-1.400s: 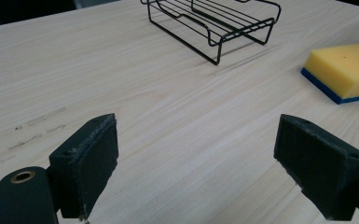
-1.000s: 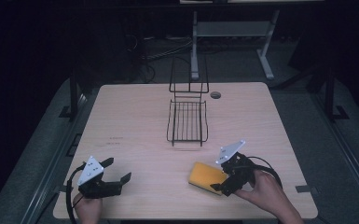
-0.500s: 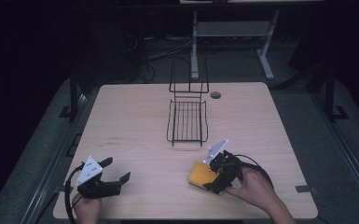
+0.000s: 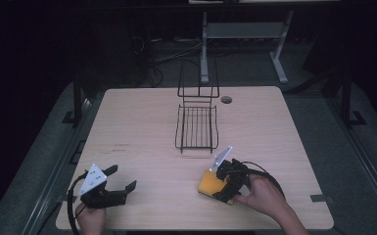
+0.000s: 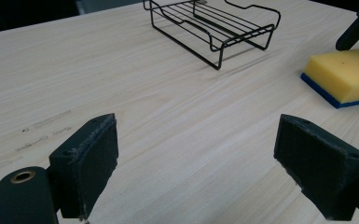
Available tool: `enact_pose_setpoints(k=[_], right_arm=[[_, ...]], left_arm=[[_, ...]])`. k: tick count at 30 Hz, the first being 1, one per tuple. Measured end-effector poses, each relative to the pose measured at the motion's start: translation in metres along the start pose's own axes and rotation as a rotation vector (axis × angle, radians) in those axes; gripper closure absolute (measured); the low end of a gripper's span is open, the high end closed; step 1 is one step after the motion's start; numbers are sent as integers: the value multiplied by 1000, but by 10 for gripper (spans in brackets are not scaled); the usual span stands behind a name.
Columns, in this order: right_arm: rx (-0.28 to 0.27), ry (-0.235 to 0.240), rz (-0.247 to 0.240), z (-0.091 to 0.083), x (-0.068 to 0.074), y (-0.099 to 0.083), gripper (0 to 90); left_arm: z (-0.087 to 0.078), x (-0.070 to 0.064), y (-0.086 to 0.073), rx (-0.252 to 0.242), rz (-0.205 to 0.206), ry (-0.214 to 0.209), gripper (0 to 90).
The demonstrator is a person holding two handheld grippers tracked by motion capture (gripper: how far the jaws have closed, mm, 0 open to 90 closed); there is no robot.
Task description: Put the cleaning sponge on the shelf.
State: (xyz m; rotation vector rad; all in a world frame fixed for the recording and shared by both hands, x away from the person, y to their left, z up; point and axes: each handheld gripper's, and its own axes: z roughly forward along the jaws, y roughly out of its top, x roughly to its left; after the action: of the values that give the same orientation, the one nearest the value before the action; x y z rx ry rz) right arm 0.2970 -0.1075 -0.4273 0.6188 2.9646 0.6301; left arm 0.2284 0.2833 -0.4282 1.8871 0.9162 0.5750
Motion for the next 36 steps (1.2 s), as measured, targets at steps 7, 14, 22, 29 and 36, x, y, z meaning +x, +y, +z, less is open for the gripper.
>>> enact_pose_setpoints(k=[7,14,22,29,36], right_arm=[[27,5,-2,5,0,1,150],[44,7,-14,8,1,3,157],[61,-6,-23,9,3,5,207],[69,-7,-25,10,3,6,213],[78,-13,-31,10,4,7,217]], left_arm=[[0,0,0,-7,-8,0,130],[-1,1,0,-7,-8,1,130],[-2,1,0,-6,-10,2,130],[-2,2,-1,-6,-13,0,129],[-2,2,-1,-9,-12,1,130]])
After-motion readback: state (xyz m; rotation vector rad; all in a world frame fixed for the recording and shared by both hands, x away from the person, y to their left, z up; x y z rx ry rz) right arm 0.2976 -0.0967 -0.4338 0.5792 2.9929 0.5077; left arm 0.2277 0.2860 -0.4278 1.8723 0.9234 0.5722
